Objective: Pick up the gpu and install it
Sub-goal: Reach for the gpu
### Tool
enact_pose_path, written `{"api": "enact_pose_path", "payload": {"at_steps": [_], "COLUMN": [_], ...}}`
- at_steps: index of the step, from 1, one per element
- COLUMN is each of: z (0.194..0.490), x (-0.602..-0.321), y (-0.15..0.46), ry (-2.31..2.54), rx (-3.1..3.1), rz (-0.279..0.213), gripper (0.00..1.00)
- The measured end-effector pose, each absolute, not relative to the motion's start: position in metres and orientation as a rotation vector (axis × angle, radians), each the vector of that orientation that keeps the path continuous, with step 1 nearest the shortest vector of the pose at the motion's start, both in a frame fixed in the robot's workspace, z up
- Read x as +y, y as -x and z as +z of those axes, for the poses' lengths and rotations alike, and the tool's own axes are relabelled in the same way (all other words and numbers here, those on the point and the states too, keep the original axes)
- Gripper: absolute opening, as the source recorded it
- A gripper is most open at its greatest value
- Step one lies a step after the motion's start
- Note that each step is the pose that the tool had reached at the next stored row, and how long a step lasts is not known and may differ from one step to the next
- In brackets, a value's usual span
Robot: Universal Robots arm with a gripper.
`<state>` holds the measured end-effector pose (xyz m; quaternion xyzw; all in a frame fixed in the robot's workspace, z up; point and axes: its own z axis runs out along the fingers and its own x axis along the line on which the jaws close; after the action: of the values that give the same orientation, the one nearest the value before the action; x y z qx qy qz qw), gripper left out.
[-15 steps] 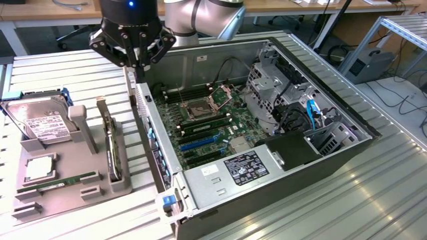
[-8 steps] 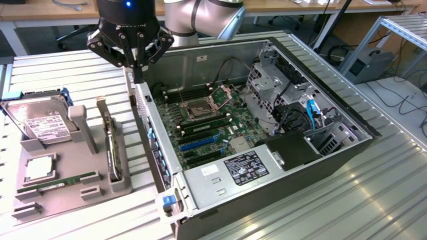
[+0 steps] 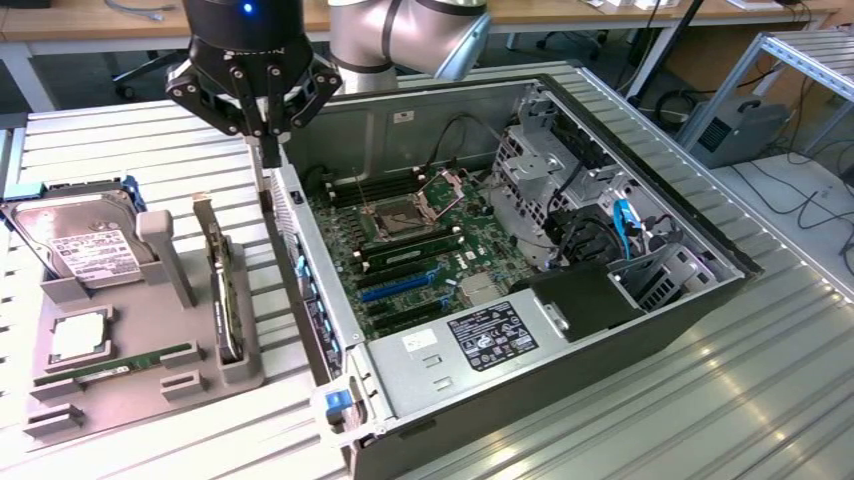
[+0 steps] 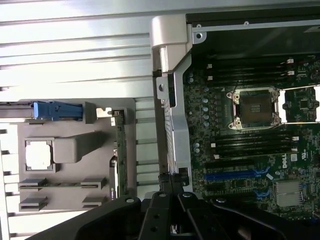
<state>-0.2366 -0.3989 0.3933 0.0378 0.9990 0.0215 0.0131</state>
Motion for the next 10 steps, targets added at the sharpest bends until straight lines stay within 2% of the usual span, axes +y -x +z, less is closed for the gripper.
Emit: {"api": "enact_pose_path", "payload": {"at_steps": [10], "z": [0.3933], "x": [-0.3989], "y": [0.2429], "ry": [-0.118], "rx": [3.112], "rz": [0.067], "gripper": [0.11]}}
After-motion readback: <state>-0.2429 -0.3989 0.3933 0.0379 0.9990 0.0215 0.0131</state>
